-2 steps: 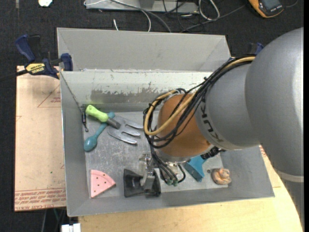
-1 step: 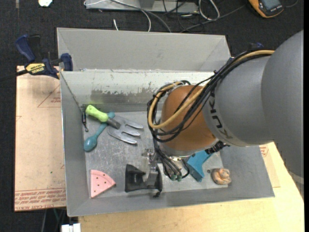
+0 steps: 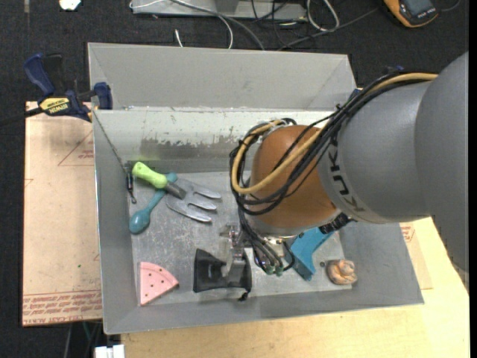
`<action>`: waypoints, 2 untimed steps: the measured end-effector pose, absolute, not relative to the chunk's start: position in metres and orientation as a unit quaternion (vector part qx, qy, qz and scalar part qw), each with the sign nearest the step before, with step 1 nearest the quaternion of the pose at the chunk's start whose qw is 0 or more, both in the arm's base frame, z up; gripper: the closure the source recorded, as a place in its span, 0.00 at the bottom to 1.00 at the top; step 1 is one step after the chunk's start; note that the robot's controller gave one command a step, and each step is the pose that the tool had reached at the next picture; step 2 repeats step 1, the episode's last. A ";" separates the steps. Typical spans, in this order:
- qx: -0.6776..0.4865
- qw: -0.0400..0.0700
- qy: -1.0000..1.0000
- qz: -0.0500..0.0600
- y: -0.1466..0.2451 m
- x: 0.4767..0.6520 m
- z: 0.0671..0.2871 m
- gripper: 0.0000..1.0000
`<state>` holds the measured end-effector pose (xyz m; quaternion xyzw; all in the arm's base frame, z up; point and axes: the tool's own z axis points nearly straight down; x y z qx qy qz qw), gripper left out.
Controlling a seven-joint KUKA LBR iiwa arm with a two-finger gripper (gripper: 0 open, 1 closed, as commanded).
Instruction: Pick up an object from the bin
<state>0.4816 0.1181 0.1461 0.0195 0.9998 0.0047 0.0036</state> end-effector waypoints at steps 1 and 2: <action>0.019 0.000 1.000 0.004 0.118 0.480 0.171 1.00; 0.019 0.000 1.000 0.004 0.118 0.480 0.171 1.00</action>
Offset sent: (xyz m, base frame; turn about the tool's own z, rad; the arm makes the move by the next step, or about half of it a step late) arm -0.0021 -0.0005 0.0720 -0.0002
